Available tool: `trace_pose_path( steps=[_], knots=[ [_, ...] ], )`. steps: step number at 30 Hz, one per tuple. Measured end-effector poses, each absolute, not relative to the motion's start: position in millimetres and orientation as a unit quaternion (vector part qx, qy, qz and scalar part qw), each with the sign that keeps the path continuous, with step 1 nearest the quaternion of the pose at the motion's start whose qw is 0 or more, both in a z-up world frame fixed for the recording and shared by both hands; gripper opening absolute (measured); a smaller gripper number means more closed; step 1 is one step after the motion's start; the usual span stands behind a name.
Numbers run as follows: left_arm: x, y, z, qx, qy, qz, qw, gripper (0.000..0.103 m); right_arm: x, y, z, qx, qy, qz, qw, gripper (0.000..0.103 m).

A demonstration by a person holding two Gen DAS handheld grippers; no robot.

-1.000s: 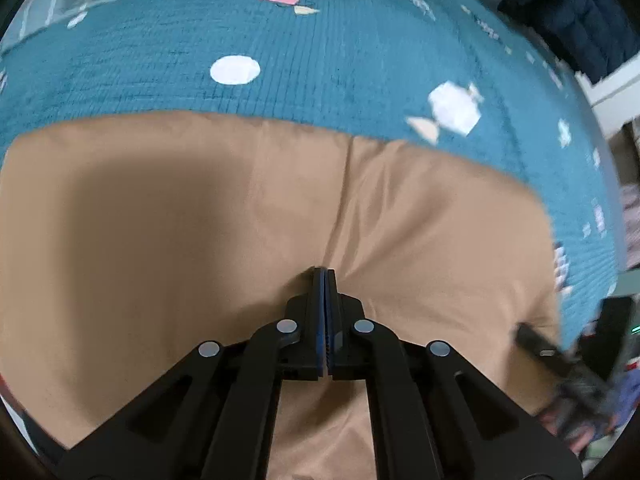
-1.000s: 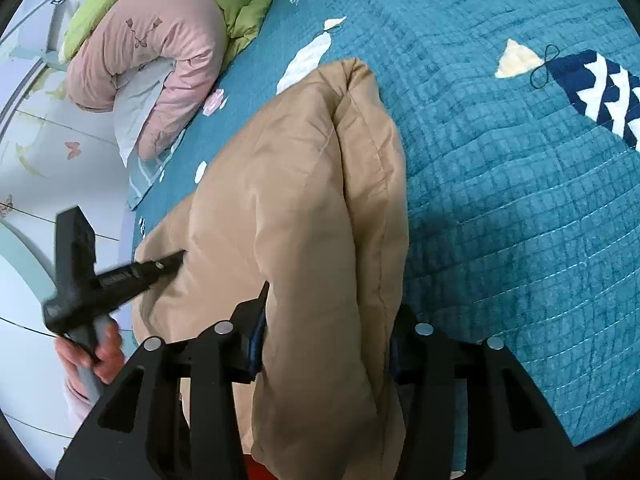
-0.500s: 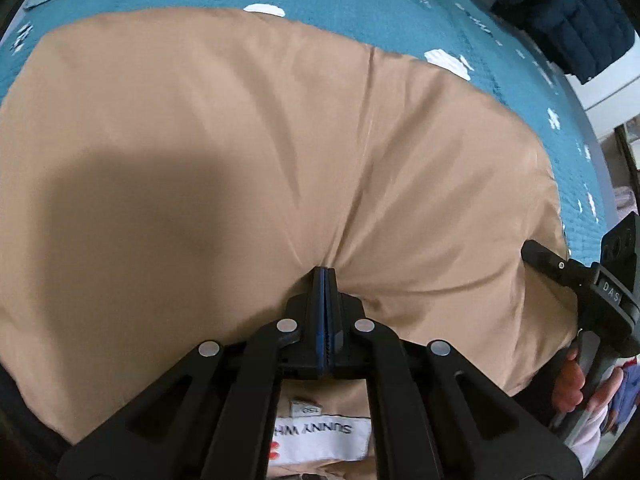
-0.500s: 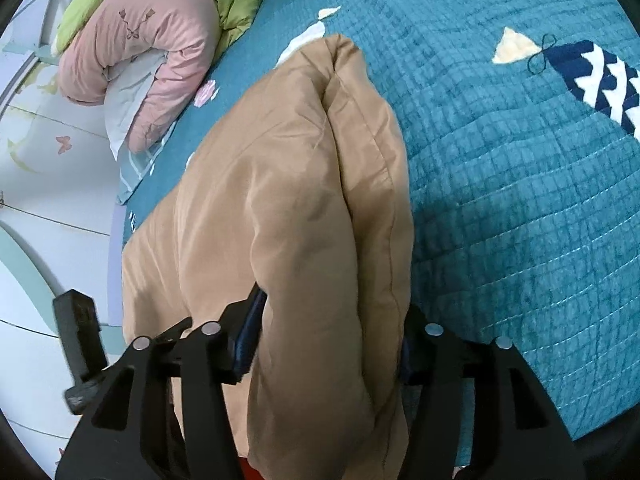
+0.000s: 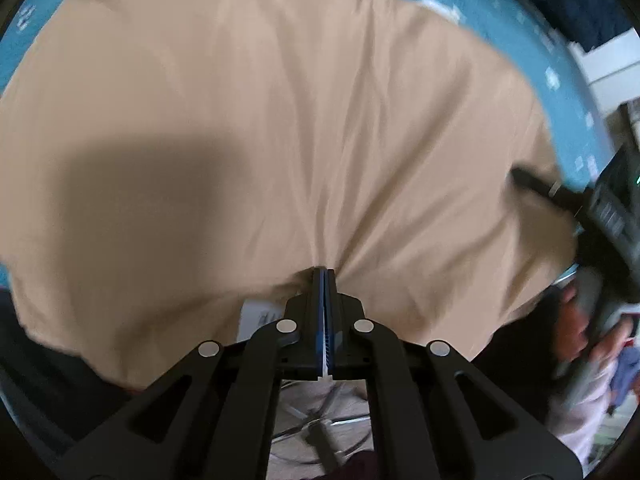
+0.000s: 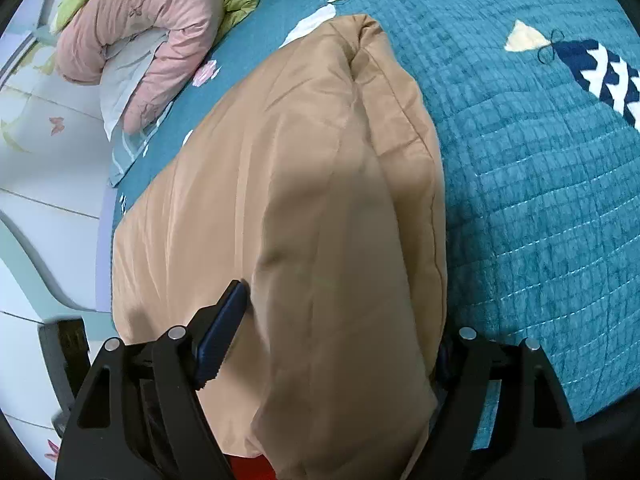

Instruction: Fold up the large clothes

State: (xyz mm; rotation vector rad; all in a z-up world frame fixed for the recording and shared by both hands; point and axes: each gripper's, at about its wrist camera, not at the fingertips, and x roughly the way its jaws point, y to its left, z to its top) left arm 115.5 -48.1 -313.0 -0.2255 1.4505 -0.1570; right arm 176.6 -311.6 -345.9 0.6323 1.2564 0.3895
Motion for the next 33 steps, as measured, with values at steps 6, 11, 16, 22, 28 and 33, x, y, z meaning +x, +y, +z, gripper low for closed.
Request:
trace_pose_path(
  steps=[6, 11, 16, 22, 28, 33],
  knots=[
    [102.0, -54.3, -312.9, -0.088, 0.672, -0.062, 0.733, 0.002, 174.0, -314.3, -346.1, 0.290, 0.576, 0.177, 0.744, 0.075],
    [117.3, -53.9, -282.1, -0.080, 0.634, -0.052, 0.767, 0.003, 174.3, -314.8, -346.8, 0.293, 0.577, 0.177, 0.742, 0.076],
    [149.4, -56.8, -277.1, -0.089, 0.615, -0.056, 0.782, 0.003, 173.5, -315.3, -347.1, 0.307, 0.569, 0.167, 0.744, 0.076],
    [159.2, -59.9, -313.6, -0.066, 0.603, -0.046, 0.794, 0.002, 165.6, -312.3, -335.0, 0.281, 0.548, 0.147, 0.774, 0.053],
    [149.0, -59.4, -317.5, -0.066, 0.597, -0.046, 0.798, 0.002, 150.9, -294.3, -290.6, 0.268, 0.501, 0.139, 0.811, 0.041],
    [146.2, -53.9, -318.3, -0.081, 0.597, -0.050, 0.796, 0.002, 133.0, -274.5, -251.8, 0.272, 0.462, 0.161, 0.828, 0.041]
  ],
)
